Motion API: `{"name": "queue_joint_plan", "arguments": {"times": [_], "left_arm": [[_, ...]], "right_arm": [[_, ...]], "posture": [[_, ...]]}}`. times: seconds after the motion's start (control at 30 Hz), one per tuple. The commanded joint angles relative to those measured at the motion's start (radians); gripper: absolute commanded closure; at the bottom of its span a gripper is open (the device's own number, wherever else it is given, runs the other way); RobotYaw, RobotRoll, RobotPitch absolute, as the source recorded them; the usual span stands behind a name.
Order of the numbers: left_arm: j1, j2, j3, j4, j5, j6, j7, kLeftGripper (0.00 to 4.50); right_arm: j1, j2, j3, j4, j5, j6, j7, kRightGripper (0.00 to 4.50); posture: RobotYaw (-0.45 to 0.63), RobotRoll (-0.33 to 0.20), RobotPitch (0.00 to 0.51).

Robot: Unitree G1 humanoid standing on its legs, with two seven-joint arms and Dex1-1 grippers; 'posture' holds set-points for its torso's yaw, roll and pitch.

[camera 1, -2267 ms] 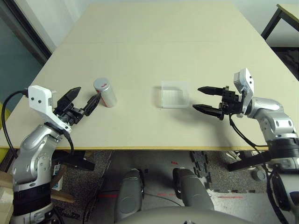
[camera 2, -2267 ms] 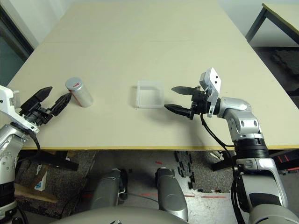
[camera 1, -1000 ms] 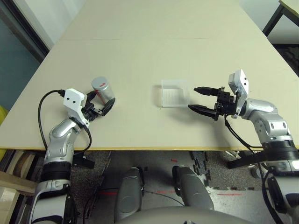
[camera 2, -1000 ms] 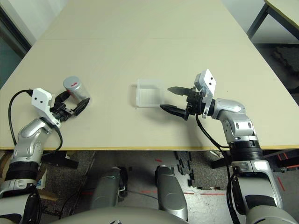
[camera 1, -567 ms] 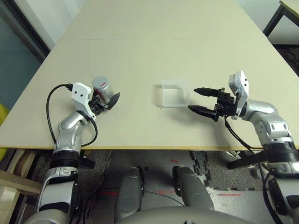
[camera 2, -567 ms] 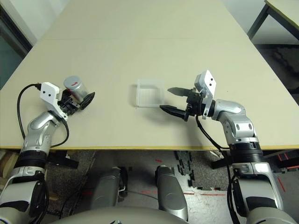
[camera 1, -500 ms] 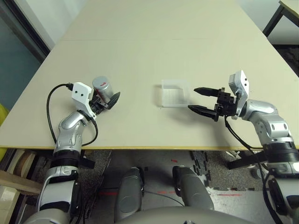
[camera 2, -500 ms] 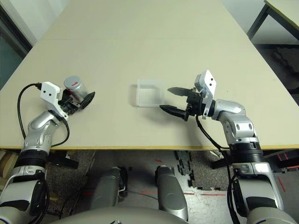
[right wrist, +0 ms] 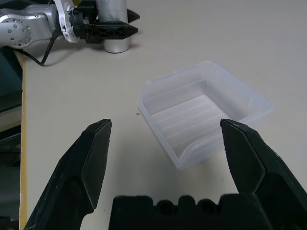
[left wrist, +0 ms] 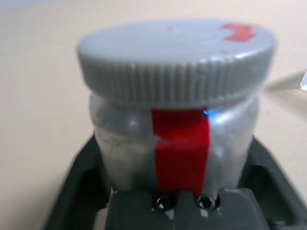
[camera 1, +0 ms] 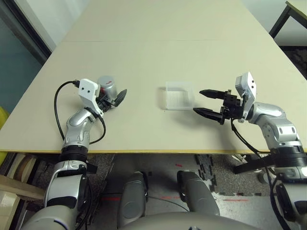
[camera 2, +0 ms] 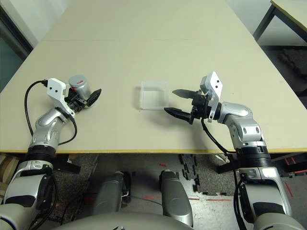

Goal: Pour the medicine from the bottle into the box.

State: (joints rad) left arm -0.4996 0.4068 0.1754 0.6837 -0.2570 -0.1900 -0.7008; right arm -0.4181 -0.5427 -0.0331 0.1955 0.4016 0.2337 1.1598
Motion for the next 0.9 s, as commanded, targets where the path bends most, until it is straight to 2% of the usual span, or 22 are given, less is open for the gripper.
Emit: {"name": "queue_joint_plan", "arguments": {"times": [0.03,0.27,0.4,0.53,0.73,0.9], "left_arm": [[-0.009,-0.006,-0.015,0.025,0.015,-0.011,-0.015,1.85],[0.013,-0.002,-0.016,-0.015,0.002,0.013,-0.046,1.83],[0.028,0.015,-0.015,-0.100,-0.023,0.087,-0.084,1.83],[0.022,0.047,-0.018,-0.208,-0.074,0.235,-0.154,1.83],[-0.030,0.075,-0.064,-0.339,-0.124,0.428,-0.249,1.83],[-0.085,0.059,-0.111,-0.394,-0.138,0.511,-0.285,1.83]], "right_arm": [[0.008,-0.005,0.000,-0.014,0.005,0.006,-0.004,0.00],[0.006,-0.004,0.000,-0.012,0.004,0.004,-0.007,0.00],[-0.011,-0.001,-0.010,-0.013,0.017,0.020,-0.020,0.00],[-0.051,0.008,-0.023,-0.014,0.051,0.070,-0.037,0.00],[-0.170,0.017,-0.018,0.013,0.098,0.155,-0.015,0.00],[-0.297,0.037,0.004,0.073,0.105,0.200,0.012,0.00]], "posture": [[-0.13,0.000,0.128],[-0.13,0.000,0.129],[-0.13,0.000,0.129],[-0.12,0.000,0.123],[-0.11,0.000,0.111],[-0.12,0.000,0.095]]}}
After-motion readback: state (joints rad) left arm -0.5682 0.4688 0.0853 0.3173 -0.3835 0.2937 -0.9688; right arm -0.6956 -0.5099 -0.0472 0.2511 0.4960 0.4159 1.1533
